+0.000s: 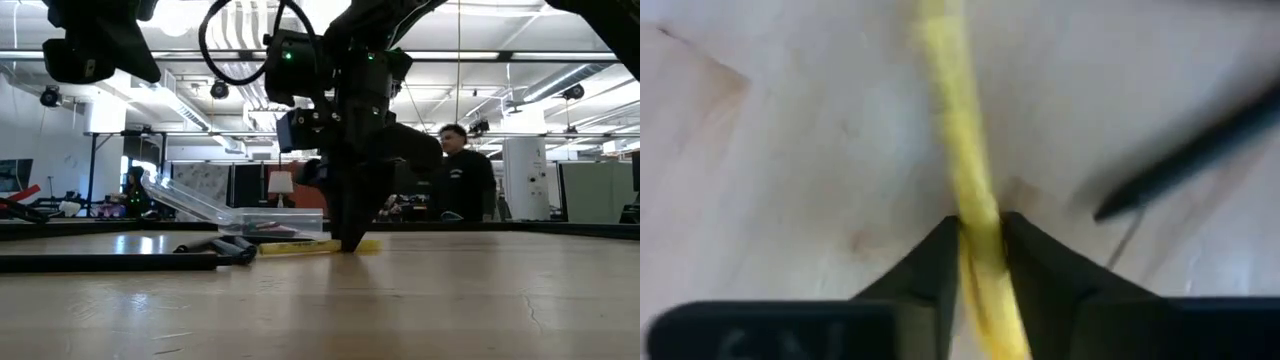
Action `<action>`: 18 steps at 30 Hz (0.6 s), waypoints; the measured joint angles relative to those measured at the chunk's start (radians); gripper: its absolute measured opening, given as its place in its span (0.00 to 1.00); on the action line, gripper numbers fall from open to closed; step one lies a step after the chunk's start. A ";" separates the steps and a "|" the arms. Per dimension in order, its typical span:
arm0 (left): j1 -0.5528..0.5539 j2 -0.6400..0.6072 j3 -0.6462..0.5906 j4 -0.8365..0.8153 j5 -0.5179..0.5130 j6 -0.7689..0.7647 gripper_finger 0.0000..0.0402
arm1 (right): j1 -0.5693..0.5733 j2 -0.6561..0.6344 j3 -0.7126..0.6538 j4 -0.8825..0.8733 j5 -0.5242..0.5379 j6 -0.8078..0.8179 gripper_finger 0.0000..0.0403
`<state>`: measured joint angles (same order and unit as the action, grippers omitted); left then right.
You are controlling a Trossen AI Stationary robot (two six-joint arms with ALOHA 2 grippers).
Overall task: Pick & place school supplies into a supply box
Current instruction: Put the yellow pen into the transparent supply box
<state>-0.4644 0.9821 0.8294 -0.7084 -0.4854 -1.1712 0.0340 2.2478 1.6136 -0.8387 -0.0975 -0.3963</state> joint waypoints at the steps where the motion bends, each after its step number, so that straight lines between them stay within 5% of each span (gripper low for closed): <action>1: 0.000 0.000 0.000 0.000 0.000 0.001 0.00 | -0.002 -0.001 0.000 -0.009 0.002 0.022 0.13; 5: 0.000 0.000 0.000 -0.002 0.000 0.010 0.00 | -0.006 -0.008 -0.003 -0.112 -0.021 0.126 0.06; 11: 0.000 0.000 -0.001 -0.013 0.000 0.010 0.00 | -0.027 -0.082 -0.024 -0.171 -0.253 0.349 0.05; 18: 0.000 0.000 -0.001 -0.014 0.000 0.046 0.00 | -0.138 -0.251 -0.044 0.156 -0.285 0.783 0.05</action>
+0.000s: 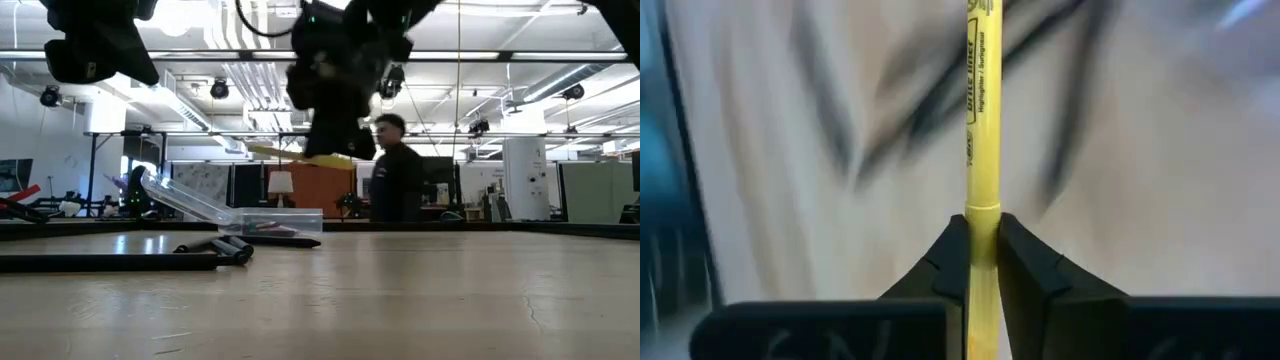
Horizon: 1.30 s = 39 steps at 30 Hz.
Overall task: Pick & place school supplies into a supply box
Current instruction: Put the yellow pen into the transparent supply box, then put the black pen into the transparent supply box
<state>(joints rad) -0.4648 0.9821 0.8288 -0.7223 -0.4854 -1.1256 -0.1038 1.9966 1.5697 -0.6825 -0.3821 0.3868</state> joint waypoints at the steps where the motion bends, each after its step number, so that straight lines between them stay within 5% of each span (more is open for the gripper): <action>1: 0.000 0.000 0.000 0.000 0.000 0.003 0.00 | -0.022 -0.009 -0.008 0.052 0.019 0.062 0.05; 9: 0.000 0.000 0.000 0.000 0.000 0.006 0.00 | -0.179 0.035 0.001 0.333 0.112 0.327 0.08; 16: -0.001 0.001 -0.025 0.009 0.010 0.007 0.00 | -0.216 0.102 0.021 0.328 0.097 0.433 0.31; 23: -0.022 0.045 -0.058 0.046 0.097 0.181 0.00 | -0.159 -0.007 0.023 0.268 0.200 0.121 0.52; 29: -0.096 0.171 -0.083 0.152 0.227 0.443 0.00 | -0.055 -0.121 0.020 0.035 0.478 -0.152 0.57; 33: -0.132 0.293 -0.076 0.160 0.230 0.475 0.00 | 0.011 -0.180 0.021 -0.073 0.612 -0.185 0.58; 39: -0.153 0.456 -0.022 0.286 0.224 0.452 0.12 | 0.049 -0.181 0.015 -0.155 0.629 -0.154 0.59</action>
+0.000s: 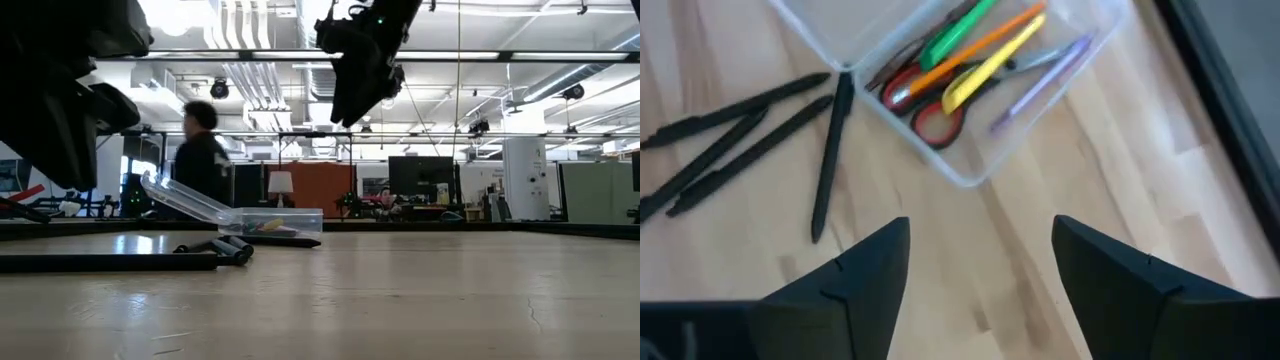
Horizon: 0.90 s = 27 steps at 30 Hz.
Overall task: Pick & place school supplies into a supply box
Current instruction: Put the black pen into the transparent supply box
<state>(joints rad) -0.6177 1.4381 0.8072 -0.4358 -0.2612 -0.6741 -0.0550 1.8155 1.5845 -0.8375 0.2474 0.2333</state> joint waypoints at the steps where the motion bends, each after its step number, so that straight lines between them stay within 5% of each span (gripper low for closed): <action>1: -0.004 0.023 0.015 0.002 -0.001 -0.007 0.16 | 0.004 -0.002 -0.003 -0.004 0.000 0.001 0.59; 8: -0.006 0.144 0.104 0.002 -0.003 0.003 0.46 | 0.023 -0.004 -0.048 -0.049 -0.010 0.003 0.60; 13: -0.003 0.222 0.111 -0.001 -0.004 0.005 0.50 | 0.027 -0.005 -0.086 -0.049 -0.010 0.008 0.59; 18: 0.004 0.289 0.113 0.009 0.016 0.000 0.41 | 0.026 -0.009 -0.120 -0.049 -0.010 0.011 0.59; 22: 0.020 0.304 0.112 0.007 0.058 0.003 0.22 | 0.027 -0.012 -0.139 -0.061 -0.010 0.011 0.58; 24: 0.041 0.300 0.112 0.001 0.111 0.004 0.08 | 0.027 -0.021 -0.144 -0.076 -0.010 0.033 0.57; 27: 0.085 0.292 0.112 0.001 0.230 0.008 0.04 | 0.031 -0.075 -0.175 -0.081 -0.005 0.078 0.57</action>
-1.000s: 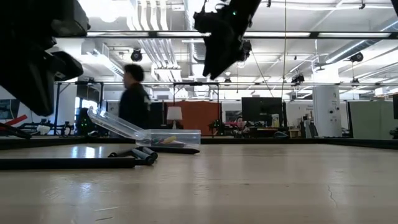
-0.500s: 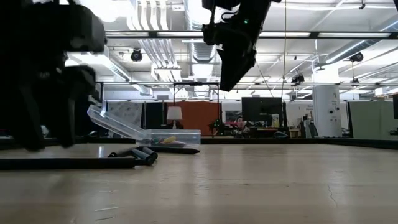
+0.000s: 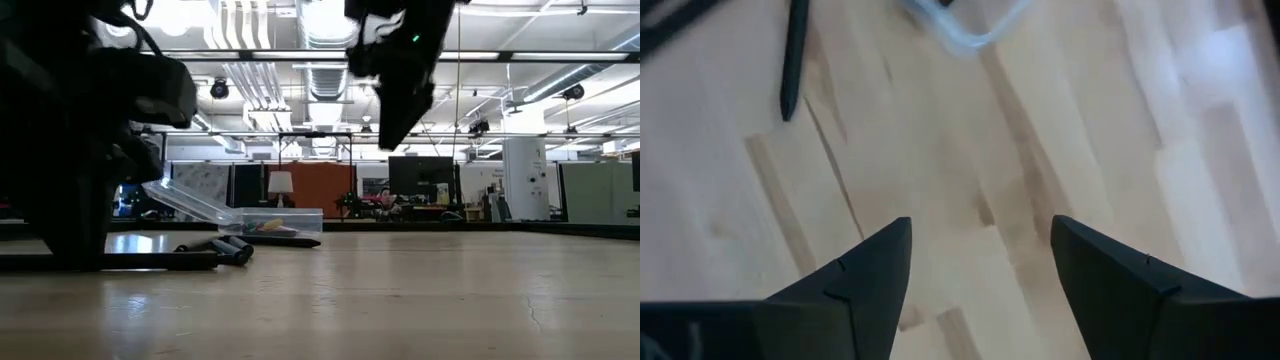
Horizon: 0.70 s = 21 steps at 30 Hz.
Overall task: Pick & place school supplies into a supply box
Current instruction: Put the black pen into the transparent supply box
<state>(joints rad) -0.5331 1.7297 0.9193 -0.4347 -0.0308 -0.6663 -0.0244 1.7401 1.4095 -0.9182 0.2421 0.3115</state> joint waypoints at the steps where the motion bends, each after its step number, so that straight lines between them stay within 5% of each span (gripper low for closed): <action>1: 0.014 -0.008 0.003 -0.002 0.029 0.001 0.04 | 0.002 -0.030 -0.016 0.004 0.006 0.011 0.57; 7: 0.025 -0.115 0.108 -0.170 0.118 0.046 0.02 | 0.007 -0.262 -0.160 0.009 0.081 0.142 0.57; 11: 0.042 -0.175 0.293 -0.455 0.022 0.182 0.02 | 0.009 -0.419 -0.273 0.026 0.104 0.196 0.57; 16: 0.113 -0.174 0.513 -0.778 -0.243 0.559 0.02 | 0.040 -0.511 -0.398 0.117 0.100 0.244 0.57; 21: 0.328 -0.161 0.532 -0.821 -0.372 1.026 0.03 | 0.087 -0.497 -0.450 0.247 0.100 0.297 0.57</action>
<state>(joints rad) -0.2050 1.5692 1.4515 -1.2553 -0.4030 0.3598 0.0627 1.2427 0.9594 -0.6708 0.3424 0.6083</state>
